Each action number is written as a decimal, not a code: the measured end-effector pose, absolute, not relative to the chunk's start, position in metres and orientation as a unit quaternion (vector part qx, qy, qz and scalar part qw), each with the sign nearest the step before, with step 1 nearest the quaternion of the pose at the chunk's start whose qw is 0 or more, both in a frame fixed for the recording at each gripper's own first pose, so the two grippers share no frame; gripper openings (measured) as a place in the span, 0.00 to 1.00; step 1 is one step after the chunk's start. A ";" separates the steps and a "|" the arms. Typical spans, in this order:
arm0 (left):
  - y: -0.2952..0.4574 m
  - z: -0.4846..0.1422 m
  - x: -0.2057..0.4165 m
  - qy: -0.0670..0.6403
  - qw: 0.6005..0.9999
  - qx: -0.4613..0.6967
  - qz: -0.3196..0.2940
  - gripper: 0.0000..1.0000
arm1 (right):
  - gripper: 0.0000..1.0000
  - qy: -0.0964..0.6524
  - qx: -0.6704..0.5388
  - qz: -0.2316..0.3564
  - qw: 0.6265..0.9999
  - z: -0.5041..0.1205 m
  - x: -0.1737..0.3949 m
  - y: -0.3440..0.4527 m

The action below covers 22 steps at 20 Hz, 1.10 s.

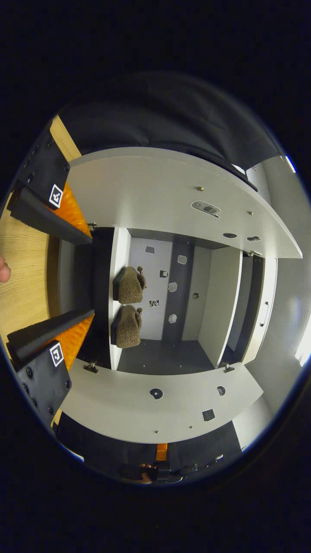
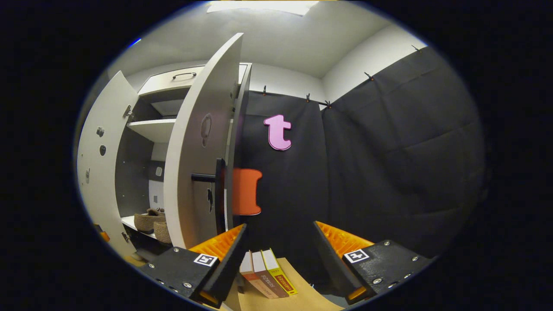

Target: Grab one shoe with the right hand and put it into the shoe cabinet, grab the other shoe with the left hand and put it into the shoe cabinet; then close the right door with the right hand and the left door with the left hand.

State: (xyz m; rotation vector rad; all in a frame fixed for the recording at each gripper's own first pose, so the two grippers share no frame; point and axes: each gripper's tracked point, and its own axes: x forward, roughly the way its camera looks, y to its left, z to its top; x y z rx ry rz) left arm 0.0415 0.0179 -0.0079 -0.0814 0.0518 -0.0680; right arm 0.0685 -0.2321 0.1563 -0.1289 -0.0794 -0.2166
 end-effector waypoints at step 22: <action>0.045 -0.007 0.034 0.023 0.999 -0.030 -0.015 0.97 | 0.92 0.005 0.035 0.085 0.996 0.101 0.151 -0.013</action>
